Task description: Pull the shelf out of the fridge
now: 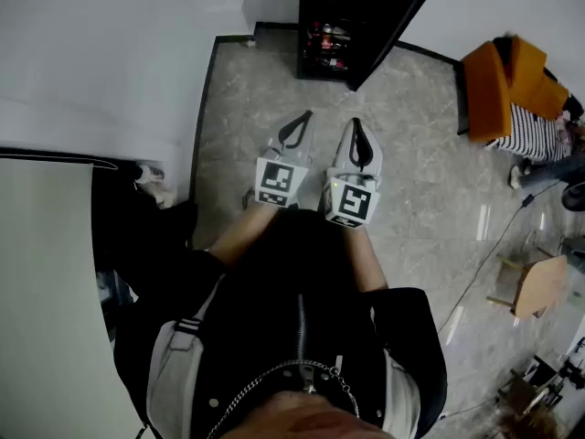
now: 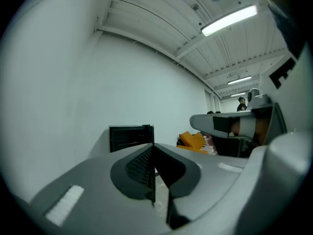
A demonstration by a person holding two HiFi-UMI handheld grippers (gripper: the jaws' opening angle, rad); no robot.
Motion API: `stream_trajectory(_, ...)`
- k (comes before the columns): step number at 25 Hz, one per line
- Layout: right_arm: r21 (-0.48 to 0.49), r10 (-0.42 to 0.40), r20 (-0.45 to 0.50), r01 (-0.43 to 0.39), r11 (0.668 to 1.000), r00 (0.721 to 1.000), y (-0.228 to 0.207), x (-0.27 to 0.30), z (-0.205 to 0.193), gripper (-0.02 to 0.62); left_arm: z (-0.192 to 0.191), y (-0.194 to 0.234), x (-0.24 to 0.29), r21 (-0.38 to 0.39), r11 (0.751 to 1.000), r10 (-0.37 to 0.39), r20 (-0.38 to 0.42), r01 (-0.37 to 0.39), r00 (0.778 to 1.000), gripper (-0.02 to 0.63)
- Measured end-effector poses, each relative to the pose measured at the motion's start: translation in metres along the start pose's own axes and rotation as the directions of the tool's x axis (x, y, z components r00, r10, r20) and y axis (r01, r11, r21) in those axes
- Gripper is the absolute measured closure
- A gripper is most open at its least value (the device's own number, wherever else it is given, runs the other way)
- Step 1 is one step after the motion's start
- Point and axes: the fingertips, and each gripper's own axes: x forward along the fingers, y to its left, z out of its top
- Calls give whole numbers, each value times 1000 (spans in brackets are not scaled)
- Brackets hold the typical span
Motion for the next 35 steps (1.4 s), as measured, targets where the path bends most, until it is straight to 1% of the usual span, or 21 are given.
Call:
stream_trajectory(5,57,14,-36,-12,998,999,-4,6,-14,597,-5,1,4,-6,1000,1,-11,-1,1000,603)
stream_trajectory(10,58,16,-65,-12,998,998,-7,14,-25,598,-7,5,11,-10,1000,3,-17,-3,1000,603)
stream_trajectory(14,77,34,-98,-26,997,995,-6,22,-35,597,-9,10,17,-10,1000,8,-22,-8,1000,604)
stream_trajectory(17,85,45,-99,-37,996,994,-9,29,-37,598,-11,13,25,-4,1000,5,-24,-5,1000,604)
stream_trajectory(21,87,44,-99,-35,996,994,-16,38,-38,598,-11,14,39,-19,1000,-8,-13,8,1000,604)
stream_trajectory(26,103,35,-115,-23,994,993,-33,51,-42,597,-12,8,60,-5,1000,-28,-31,28,999,601)
stream_trajectory(35,107,62,-137,-47,993,989,-44,83,-49,597,-18,9,92,-14,999,-45,-50,45,998,597)
